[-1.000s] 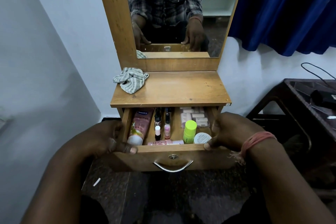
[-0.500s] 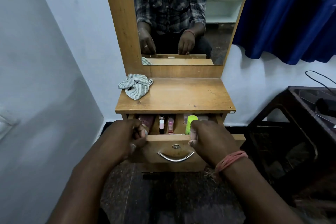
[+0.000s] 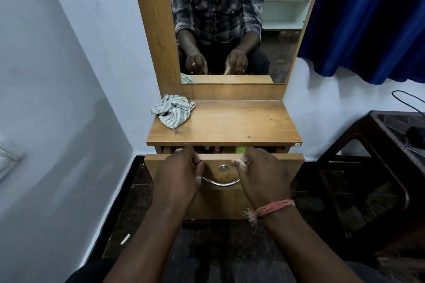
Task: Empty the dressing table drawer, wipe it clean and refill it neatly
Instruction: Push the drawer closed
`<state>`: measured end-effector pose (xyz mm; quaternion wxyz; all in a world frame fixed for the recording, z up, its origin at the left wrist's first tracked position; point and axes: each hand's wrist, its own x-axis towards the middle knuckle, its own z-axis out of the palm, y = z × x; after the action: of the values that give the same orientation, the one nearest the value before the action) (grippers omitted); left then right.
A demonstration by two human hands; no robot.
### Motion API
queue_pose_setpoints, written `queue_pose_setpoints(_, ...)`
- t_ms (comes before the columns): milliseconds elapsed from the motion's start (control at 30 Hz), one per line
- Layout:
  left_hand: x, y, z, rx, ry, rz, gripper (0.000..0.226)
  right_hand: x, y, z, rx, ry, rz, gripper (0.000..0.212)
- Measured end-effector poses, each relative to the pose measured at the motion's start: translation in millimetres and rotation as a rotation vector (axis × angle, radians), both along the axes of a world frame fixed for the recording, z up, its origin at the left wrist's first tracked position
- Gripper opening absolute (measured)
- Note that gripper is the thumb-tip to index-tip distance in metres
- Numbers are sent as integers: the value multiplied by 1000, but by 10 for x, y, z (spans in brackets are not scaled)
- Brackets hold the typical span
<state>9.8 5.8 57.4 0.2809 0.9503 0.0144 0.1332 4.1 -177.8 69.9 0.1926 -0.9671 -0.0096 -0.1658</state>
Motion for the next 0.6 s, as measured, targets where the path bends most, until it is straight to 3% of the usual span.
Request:
queue_pose_setpoints(133,-23,-92,-19,22,-29,57,14,7,119,-46,-70,129,-39,25)
queue_pose_setpoints(233,-39,-164,-34,75,26,46,24,-50,254,-130,-10,153,4,27)
queue_pose_setpoints(300,-76,-230,-52,115,68,6,17,-96,342,-178,29,173,26,42)
queue_pose_setpoints(433,-139,-292,-98,-16,159,-73,51,-72,417,-263,-5,247,72,62)
queue_pose_setpoints(600,-68,-291,-234,67,187,-134,90,13,380,-421,-48,279,109,74)
